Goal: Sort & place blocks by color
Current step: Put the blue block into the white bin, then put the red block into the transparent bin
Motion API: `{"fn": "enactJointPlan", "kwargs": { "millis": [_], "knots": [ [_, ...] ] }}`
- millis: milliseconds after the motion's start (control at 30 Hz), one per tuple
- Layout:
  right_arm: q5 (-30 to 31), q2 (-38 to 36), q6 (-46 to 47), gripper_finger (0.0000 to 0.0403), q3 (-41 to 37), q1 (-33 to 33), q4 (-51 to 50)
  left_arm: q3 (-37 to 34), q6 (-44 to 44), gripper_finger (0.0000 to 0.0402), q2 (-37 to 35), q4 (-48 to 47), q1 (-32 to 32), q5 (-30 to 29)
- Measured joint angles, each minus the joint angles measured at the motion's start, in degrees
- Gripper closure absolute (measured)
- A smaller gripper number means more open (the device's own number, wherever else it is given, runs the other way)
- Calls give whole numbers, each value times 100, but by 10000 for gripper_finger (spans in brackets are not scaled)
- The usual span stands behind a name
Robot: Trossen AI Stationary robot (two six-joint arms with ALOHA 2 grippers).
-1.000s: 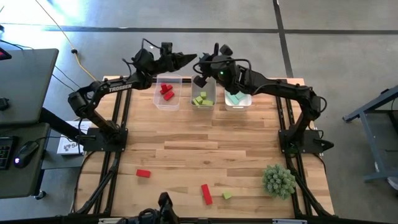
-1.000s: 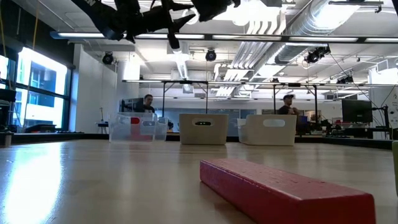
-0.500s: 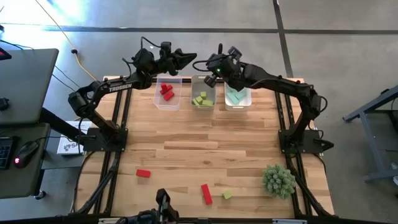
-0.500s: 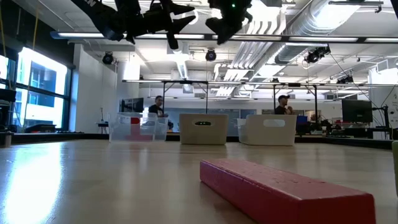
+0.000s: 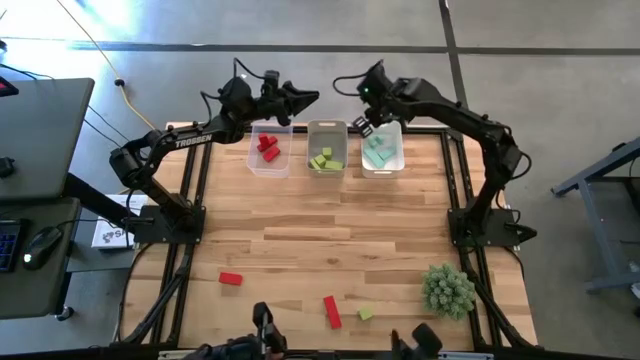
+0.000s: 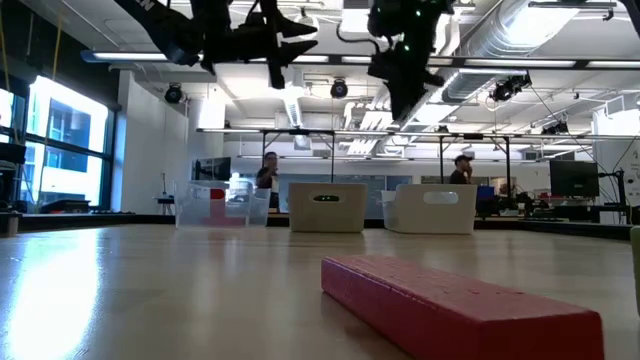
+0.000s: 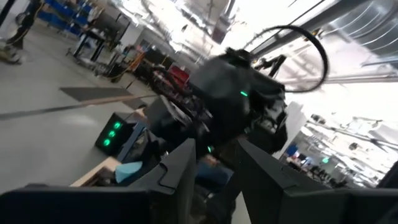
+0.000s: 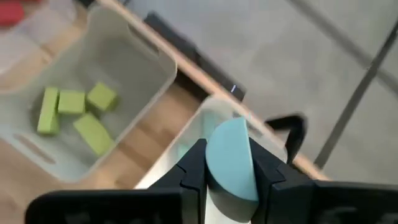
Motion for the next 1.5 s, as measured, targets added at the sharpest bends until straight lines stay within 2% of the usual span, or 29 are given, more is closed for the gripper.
{"fn": "enactJointPlan", "kwargs": {
  "millis": [333,633,967,1133,1500],
  "knots": [
    [-1220,3,-197,356,-1056,-826,270,0,79,298,2,-529,-15,-52],
    [-1928,1,-166,355,-2221,-982,995,0,587,298,2,-531,-78,-60],
    [-2173,1,86,354,-3012,-779,1521,-2,589,298,2,-542,-83,-59],
    [-2181,1,200,351,-3118,-673,1553,-2,989,291,2,-630,-122,-59],
    [-1958,1,232,254,-3118,-483,1687,-4,1123,226,4,-1169,-183,310]
  ]
}}
